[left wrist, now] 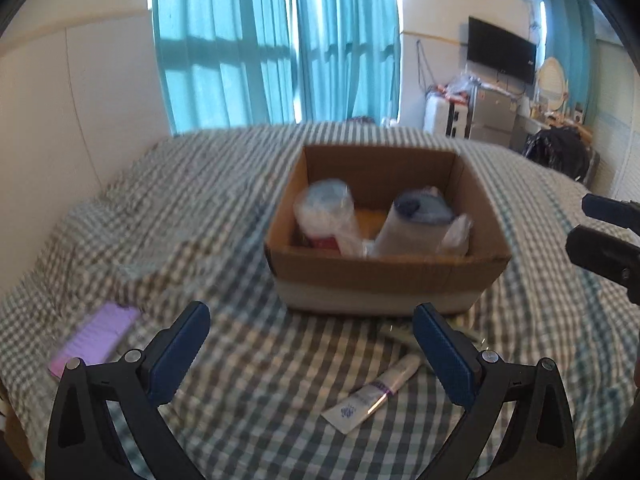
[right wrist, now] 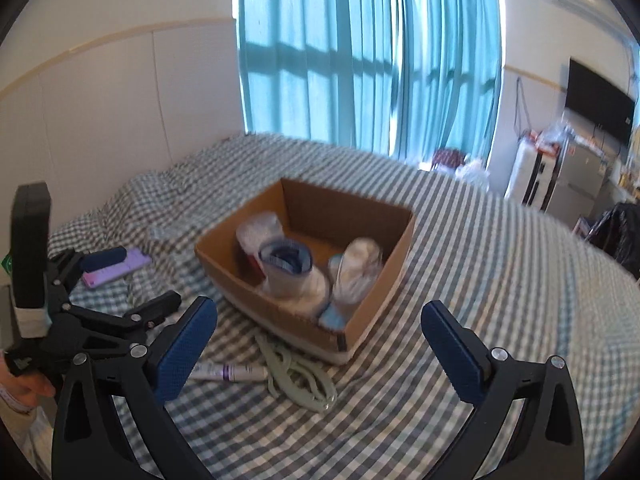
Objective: Organize objects
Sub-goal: 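Grasp the toothpaste tube with the left gripper while the right grasps the green clip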
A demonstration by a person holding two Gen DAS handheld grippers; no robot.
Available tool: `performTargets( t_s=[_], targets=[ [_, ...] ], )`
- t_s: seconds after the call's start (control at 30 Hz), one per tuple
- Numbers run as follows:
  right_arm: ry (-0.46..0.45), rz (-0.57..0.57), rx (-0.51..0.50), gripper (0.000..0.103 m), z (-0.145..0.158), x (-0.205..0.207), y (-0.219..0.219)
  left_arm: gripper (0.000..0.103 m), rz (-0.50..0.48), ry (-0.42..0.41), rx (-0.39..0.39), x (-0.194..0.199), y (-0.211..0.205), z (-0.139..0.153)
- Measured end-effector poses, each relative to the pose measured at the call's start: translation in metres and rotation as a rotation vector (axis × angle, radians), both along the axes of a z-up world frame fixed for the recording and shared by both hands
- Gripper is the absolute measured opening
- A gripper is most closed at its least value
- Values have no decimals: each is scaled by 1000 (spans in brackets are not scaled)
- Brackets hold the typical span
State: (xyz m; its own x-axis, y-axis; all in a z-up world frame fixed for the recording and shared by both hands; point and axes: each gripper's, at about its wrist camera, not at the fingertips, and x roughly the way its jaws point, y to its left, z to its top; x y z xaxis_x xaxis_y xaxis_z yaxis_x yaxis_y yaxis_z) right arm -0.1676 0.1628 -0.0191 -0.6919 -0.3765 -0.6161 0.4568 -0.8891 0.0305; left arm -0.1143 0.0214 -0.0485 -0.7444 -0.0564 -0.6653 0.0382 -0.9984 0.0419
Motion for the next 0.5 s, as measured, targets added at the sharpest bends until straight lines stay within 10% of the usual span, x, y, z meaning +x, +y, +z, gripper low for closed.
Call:
performTargets(
  t_s=[0.33, 0.5],
  targets=[
    [-159, -41, 105, 103, -81, -14, 1, 100, -91, -144, 45, -7, 35, -76],
    [-153, -42, 142, 103, -87, -10, -7, 60, -213, -247, 62, -17, 57, -103]
  ],
)
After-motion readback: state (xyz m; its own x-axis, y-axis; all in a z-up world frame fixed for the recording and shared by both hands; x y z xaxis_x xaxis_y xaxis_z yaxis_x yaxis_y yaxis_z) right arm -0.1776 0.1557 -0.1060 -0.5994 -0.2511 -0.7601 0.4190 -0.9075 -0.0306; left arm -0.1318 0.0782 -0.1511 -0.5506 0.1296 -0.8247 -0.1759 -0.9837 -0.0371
